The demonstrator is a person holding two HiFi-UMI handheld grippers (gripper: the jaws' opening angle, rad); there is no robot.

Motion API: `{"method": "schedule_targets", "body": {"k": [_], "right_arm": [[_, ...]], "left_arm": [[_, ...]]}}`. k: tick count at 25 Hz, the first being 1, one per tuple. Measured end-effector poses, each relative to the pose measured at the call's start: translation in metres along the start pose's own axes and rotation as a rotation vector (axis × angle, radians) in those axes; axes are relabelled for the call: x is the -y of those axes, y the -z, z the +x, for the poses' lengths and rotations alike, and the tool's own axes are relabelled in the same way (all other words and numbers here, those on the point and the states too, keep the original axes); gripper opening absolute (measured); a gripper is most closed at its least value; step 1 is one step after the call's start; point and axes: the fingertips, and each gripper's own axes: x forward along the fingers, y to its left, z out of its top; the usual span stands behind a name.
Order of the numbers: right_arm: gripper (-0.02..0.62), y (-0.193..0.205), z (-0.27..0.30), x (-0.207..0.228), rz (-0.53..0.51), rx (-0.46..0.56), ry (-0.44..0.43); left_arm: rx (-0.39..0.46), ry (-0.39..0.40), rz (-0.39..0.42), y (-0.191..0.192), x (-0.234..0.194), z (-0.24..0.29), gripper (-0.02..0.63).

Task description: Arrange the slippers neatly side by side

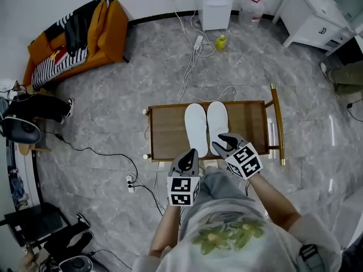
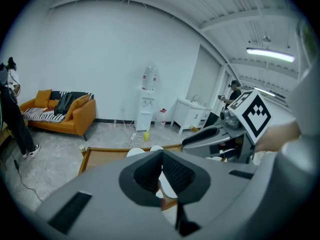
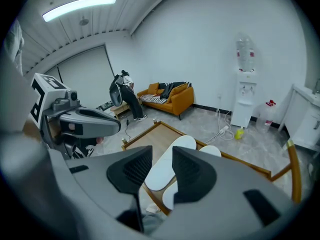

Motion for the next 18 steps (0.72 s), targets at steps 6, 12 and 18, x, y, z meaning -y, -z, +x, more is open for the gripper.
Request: {"method": "schedule_targets", "body": {"k": [6,12,18], "right_arm": [[0.097,0.0,-0.018,-0.01,-0.014,0.034,-0.003],[0.058,-0.003,-0.032,-0.023,-0.028,0.062,0.003],[0.006,-0.009,-0.043,-0.032,-0.042,0.1,-0.02]], "left_arm": [[0.028,0.001,0.028,-0.009,0.013,-0.013,0.015],[0.052,-0.008,0.039,-0.021,0.017,-0.025,0.015],[0.06,-0.013,0.04,-0.023,0.019,-0.028,0.015]]}}
